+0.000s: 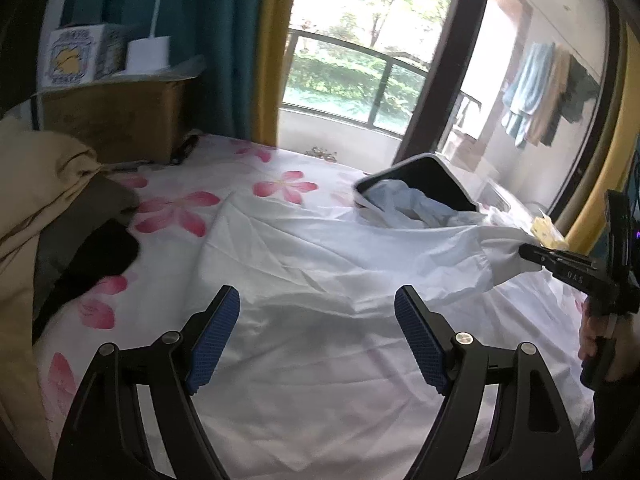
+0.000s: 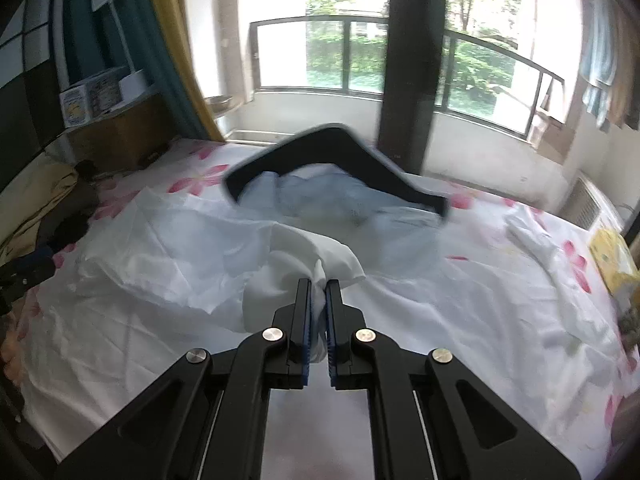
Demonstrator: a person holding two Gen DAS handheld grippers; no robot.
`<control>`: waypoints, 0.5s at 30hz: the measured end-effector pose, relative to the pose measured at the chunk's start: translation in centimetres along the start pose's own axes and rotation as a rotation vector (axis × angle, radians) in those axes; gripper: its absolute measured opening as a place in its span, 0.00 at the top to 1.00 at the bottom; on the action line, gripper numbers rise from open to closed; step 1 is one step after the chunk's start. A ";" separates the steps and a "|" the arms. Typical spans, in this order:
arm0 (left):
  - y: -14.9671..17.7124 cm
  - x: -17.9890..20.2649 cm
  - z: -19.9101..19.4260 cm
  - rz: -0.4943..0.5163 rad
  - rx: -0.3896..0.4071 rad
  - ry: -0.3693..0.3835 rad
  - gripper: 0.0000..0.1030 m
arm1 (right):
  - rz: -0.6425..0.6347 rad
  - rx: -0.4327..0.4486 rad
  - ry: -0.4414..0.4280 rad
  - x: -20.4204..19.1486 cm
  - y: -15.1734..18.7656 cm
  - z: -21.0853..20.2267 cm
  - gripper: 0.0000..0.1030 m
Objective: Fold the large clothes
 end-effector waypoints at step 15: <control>0.9 6.1 1.2 0.076 -0.036 0.010 0.20 | 0.117 0.005 0.093 8.2 4.9 -3.1 0.95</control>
Point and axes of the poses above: each gripper's, at about its wrist camera, not at the fingertips, and z roughly the way its jaws point, x to its right, y to its underside, the point moved 6 cm from there along z, roughly the way its jaws point, and after that the axes turned 13 degrees about -z, right-handed, at the moved point
